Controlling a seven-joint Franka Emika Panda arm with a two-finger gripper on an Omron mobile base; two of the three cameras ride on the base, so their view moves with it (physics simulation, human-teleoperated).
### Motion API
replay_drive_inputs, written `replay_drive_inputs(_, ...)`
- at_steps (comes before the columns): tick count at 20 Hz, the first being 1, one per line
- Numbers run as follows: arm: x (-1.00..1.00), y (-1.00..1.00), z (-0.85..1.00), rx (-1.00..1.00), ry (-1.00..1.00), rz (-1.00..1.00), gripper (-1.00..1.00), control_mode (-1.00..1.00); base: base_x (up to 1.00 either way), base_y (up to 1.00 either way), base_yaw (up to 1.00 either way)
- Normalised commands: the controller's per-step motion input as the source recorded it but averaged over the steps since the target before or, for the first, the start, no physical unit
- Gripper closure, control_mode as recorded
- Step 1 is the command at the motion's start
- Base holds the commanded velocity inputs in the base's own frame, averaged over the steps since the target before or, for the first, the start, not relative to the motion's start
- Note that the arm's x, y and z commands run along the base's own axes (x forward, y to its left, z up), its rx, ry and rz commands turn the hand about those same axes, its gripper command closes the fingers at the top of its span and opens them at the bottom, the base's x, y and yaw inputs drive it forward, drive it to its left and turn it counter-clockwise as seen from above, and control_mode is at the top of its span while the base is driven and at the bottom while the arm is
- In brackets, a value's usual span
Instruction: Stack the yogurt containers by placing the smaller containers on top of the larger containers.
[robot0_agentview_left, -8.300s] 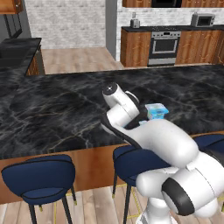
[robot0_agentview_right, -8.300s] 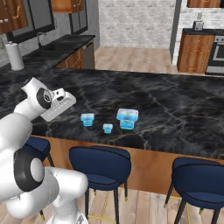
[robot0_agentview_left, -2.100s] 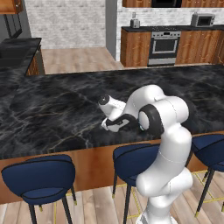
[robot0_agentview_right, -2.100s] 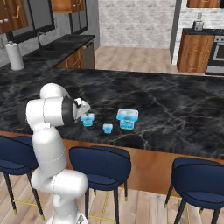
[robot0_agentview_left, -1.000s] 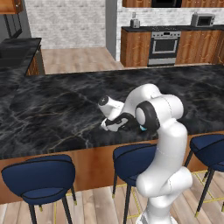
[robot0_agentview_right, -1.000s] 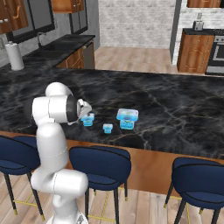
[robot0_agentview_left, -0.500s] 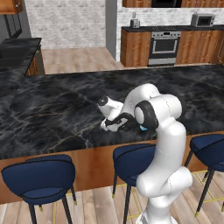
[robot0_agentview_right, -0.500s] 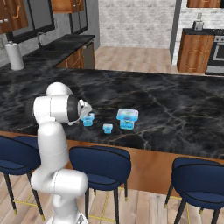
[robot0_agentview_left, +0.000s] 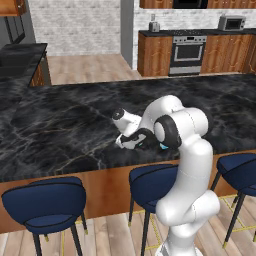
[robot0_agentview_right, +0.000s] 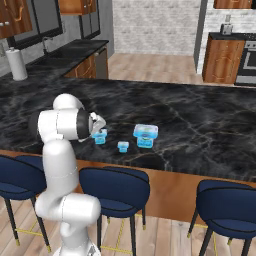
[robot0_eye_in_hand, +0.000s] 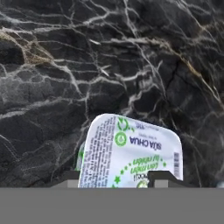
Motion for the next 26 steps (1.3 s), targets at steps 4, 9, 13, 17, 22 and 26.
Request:
replay_drive_inputs(4,0.00,0.00,0.00,0.00,0.00,0.00,1.00,-1.00,0.00,0.00,0.00)
replay_drive_inputs(9,0.00,0.00,0.00,0.00,0.00,0.00,1.00,-1.00,0.00,0.00,0.00)
replay_drive_inputs(13,0.00,0.00,0.01,0.00,0.00,0.00,1.00,-1.00,0.00,0.00,0.00)
replay_drive_inputs(17,0.00,0.00,0.06,0.00,-0.03,0.00,1.00,-1.00,0.00,0.00,0.00)
replay_drive_inputs(22,-0.01,0.00,0.08,-0.03,-0.09,0.00,1.00,-1.00,0.00,0.00,0.00)
replay_drive_inputs(26,0.00,0.00,0.05,-0.05,-0.12,0.00,1.00,-1.00,0.00,0.00,0.00)
